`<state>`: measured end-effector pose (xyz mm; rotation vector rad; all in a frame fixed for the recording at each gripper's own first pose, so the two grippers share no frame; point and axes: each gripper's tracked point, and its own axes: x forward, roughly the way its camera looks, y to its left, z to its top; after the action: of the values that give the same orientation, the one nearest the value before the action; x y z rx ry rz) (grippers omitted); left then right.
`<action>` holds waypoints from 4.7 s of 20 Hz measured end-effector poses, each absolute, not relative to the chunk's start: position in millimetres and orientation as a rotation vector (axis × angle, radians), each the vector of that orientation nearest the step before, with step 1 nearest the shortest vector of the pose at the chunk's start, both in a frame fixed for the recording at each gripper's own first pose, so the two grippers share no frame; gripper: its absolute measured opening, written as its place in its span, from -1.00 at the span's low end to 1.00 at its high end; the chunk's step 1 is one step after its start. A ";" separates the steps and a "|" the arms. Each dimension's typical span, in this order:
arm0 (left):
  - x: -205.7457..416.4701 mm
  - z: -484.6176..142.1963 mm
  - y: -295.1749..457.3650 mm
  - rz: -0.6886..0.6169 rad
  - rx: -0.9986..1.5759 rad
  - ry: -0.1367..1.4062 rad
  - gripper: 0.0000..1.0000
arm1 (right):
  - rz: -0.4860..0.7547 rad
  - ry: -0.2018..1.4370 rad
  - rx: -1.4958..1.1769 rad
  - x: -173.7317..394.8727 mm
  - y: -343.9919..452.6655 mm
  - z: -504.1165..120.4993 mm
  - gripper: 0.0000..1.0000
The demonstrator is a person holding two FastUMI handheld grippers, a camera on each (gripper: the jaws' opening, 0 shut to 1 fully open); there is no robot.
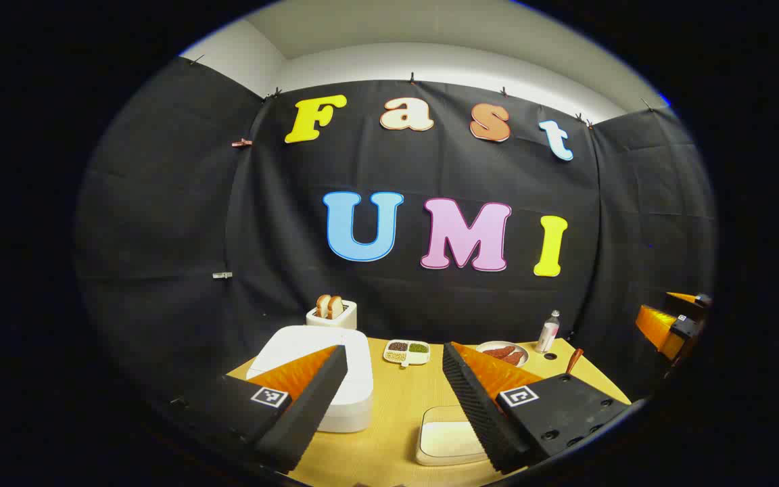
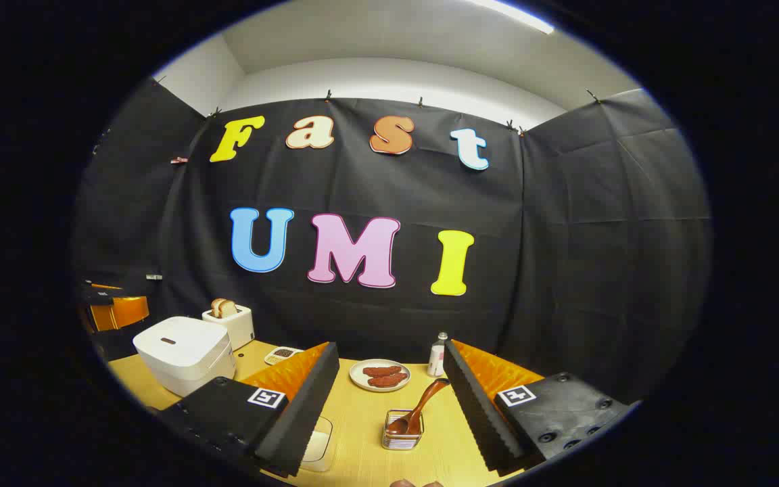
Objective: Close the left gripper, press the button to open the rice cooker; take a wooden spoon from the chopstick holder with the right hand, scoop a spoonful of rice and pour it into the rice cooker, then put the wooden spoon back into the chopstick holder.
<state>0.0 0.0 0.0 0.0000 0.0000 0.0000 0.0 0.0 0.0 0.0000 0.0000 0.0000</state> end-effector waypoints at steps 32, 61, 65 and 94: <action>27.2 -1.5 123.1 -0.049 0.042 0.029 0.45 | -0.074 0.076 -0.030 -14.7 73.5 -14.0 0.95; 172.9 -140.9 155.2 -0.089 -0.036 0.510 -0.87 | -0.122 0.177 -0.015 -16.2 28.3 -58.3 0.96; 171.9 -148.2 156.5 -0.084 -0.060 0.514 -0.84 | -0.117 0.181 -0.021 -16.8 30.3 -60.5 0.96; 36.7 -31.1 54.9 -0.159 0.035 0.078 -0.82 | -0.114 0.210 0.021 -6.9 15.1 -71.7 0.96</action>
<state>36.7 54.9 -31.1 0.0352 0.0778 -0.1589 -6.9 15.1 -71.7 0.0208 0.2103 -0.1143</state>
